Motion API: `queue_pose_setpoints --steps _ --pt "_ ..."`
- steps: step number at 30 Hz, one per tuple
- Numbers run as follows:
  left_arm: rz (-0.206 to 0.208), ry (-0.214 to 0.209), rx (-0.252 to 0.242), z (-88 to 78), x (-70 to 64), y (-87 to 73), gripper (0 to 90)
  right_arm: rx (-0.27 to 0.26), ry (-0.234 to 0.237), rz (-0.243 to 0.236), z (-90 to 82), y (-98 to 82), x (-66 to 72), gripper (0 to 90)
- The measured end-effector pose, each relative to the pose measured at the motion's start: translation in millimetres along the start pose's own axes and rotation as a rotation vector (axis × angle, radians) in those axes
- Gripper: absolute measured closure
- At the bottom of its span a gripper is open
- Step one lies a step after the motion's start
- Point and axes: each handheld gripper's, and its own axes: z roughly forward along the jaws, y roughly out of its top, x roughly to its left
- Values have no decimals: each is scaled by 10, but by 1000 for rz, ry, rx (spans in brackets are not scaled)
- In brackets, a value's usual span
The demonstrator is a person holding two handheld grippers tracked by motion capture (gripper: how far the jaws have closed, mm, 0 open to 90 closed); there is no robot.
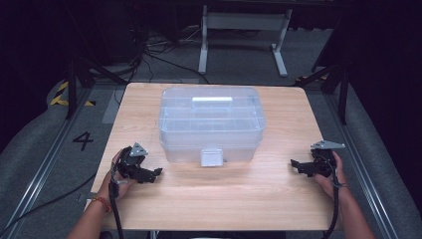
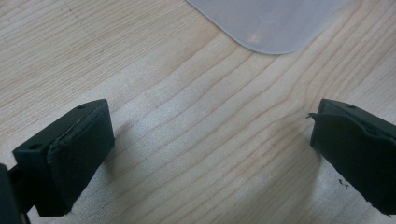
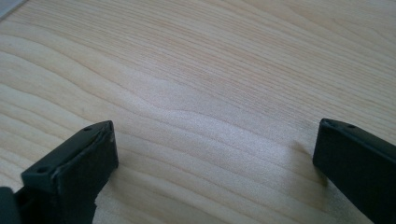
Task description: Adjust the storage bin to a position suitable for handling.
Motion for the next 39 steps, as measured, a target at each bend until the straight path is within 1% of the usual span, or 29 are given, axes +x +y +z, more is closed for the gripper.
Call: queue_pose_setpoints --steps 5,6,9,12,13,14,15,17,19,20,21,22,23,24,25,26,27,29,30,32,35,36,37,39 --pt "-2 2 1 0 -3 0 1 0 2 -3 -1 -1 -1 1" --pt "10 8 4 -5 3 3 1 0 2 -4 -1 -2 -1 1" --pt "1 7 4 -10 -13 -8 1 0 6 -5 -6 -7 3 2" --pt "-4 10 3 -14 -21 -12 3 0 -8 10 -4 -4 20 2" --pt "4 15 1 -13 -15 -9 3 0 -12 10 -6 -7 22 2" --pt "-3 8 2 -10 -19 -10 3 0 -14 15 -11 -12 25 3" --pt "7 7 1 -7 -15 -6 2 1 -14 15 -15 -13 25 4" --pt "2 5 0 -3 -19 -4 2 9 -13 11 -22 -10 18 11" --pt "-2 -1 -2 2 -24 -2 2 18 -10 10 -44 -6 11 57" --pt "10 -2 0 2 -14 3 1 16 -4 7 -62 -3 9 125" --pt "14 -2 1 2 -13 6 1 4 3 -7 -83 -1 7 213" --pt "15 3 -3 6 -14 6 1 2 5 -12 -99 3 14 218" --pt "2 1 4 4 -24 6 1 5 -3 -24 -105 7 22 170" --pt "8 7 2 4 -23 8 1 5 1 -31 -115 15 35 185" --pt "3 7 5 0 -34 5 3 -1 7 -36 -126 22 40 221" --pt "-1 9 3 0 -37 4 4 -15 13 -46 -148 33 49 222" --pt "1 9 3 0 -36 4 4 -23 18 -47 -159 43 58 215" --pt "-1 9 3 0 -37 4 4 -38 26 -51 -188 72 72 228" --pt "0 9 3 0 -37 4 4 -60 30 -59 -214 89 86 237" --pt "0 9 3 0 -37 4 4 -70 39 -70 -248 126 121 238" --pt "0 10 3 0 -37 4 4 -106 47 -82 -309 185 167 245" --pt "0 10 3 0 -37 4 5 -106 47 -82 -309 185 167 245" --pt "-2 3 3 -1 -39 1 4 -122 50 -88 -339 214 187 243" --pt "-1 5 3 -2 -39 0 4 -127 53 -87 -352 227 199 243"
